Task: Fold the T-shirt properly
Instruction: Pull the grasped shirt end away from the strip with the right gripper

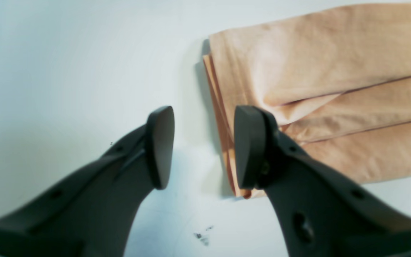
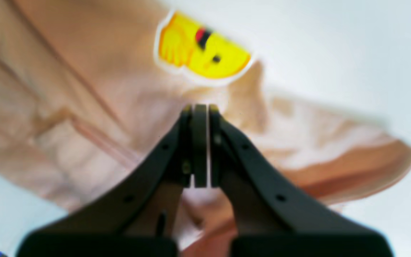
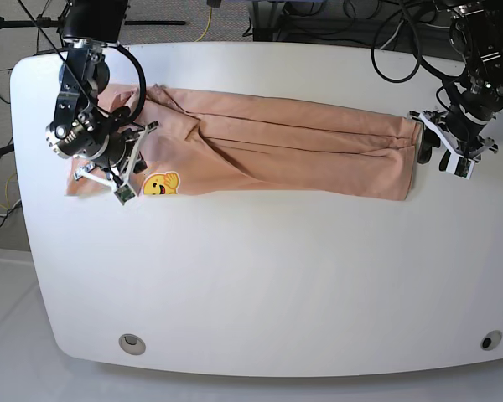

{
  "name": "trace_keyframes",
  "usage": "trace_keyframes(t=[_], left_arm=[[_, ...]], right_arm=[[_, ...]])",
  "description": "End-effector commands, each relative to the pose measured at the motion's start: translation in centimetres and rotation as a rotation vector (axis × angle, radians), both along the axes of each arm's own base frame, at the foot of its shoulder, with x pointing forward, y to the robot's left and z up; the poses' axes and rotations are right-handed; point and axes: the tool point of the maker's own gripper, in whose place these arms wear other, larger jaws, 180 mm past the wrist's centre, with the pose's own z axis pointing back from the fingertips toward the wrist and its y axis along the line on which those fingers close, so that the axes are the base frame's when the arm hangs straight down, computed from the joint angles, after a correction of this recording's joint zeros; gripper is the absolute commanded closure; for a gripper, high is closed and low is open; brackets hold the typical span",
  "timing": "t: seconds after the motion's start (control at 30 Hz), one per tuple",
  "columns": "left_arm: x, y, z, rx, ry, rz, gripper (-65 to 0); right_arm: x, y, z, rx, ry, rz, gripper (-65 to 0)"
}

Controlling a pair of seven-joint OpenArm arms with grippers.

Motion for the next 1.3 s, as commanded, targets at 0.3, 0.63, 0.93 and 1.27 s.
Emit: trace_keyframes(t=[0.3,0.63,0.93,1.27], left_arm=[[0.7,0.3,1.4,0.008,-0.050,-0.004,-25.6],[0.7,1.5,1.9,0.017,-0.062,0.024,-25.8],[0.2,2.0,2.3,0.028,-0.068,-0.007,-28.7],[1.1,3.9,3.9,0.000,-0.146,0.107,-50.9]], right_arm=[[-1.8,1.6,-1.1,0.037,0.024,0.008,0.0],[-2.0,2.1,-3.8,0.070,0.090,-0.016,0.0],[-2.0,3.0,-4.3,0.078,0.098,0.010,0.0],[-2.3,4.1,-6.2,0.094,0.168,0.041,-6.6]])
